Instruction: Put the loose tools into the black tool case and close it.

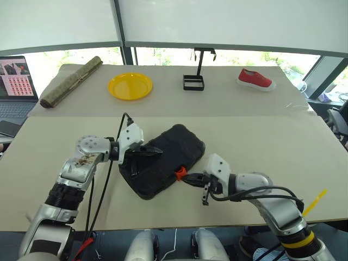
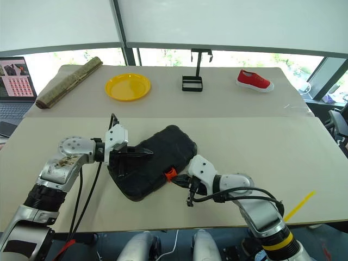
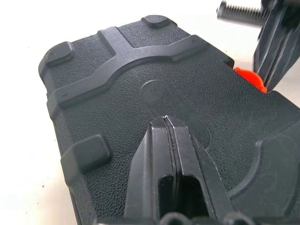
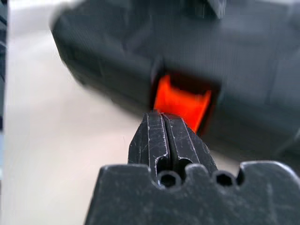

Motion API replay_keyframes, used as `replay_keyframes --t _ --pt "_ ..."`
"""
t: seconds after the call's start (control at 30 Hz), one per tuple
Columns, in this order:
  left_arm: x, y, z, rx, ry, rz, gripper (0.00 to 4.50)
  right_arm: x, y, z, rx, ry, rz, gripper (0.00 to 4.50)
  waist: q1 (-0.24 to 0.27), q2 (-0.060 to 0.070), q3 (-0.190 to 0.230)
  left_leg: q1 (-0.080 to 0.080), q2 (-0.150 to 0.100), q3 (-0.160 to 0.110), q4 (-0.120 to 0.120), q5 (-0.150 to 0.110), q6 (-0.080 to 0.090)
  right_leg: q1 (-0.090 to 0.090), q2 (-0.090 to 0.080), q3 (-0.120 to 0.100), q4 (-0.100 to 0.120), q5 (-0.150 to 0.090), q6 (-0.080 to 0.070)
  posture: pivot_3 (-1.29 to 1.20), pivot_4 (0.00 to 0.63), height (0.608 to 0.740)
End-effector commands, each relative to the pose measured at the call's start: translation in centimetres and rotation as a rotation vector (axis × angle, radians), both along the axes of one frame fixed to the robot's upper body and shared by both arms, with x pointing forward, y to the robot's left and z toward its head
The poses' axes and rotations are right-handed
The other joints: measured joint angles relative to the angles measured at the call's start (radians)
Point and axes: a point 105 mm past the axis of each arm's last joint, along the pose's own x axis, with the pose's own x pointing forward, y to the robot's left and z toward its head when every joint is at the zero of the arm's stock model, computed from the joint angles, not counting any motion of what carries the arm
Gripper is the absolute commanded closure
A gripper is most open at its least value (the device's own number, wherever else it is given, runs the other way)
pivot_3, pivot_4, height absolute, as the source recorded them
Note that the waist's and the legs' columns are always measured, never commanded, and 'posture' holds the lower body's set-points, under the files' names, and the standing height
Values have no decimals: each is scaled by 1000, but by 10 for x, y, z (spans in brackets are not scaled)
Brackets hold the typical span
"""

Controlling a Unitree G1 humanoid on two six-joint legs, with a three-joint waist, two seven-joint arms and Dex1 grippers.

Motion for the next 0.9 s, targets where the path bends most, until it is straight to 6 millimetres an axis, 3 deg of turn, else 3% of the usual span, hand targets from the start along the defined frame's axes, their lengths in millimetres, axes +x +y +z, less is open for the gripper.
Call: replay_keyframes --t 0.03,0.23,0.5,0.9 --pt "-8 5 -38 84 120 14 4467 6 0 12 20 -70 -9 4500 0 0 0 2 0 0 -1 0 0 2 0 0 -1 -1 0 0 150 740" --pt "-7 6 -39 91 117 16 4467 7 -9 -8 -68 -28 -12 4500 0 3 -3 3 0 0 0 0 0 3 0 0 0 -1 0 0 150 740" --pt "-6 7 -41 96 119 13 4467 1 -12 -13 -69 7 -12 4500 2 4 -3 3 1 0 -1 0 0 3 -1 0 0 -1 0 0 150 740" --pt "-6 14 -59 147 172 30 4467 13 2 -12 -13 -33 -30 4500 -1 6 -5 4 1 0 -1 0 0 3 0 0 0 -1 -1 0 150 740"
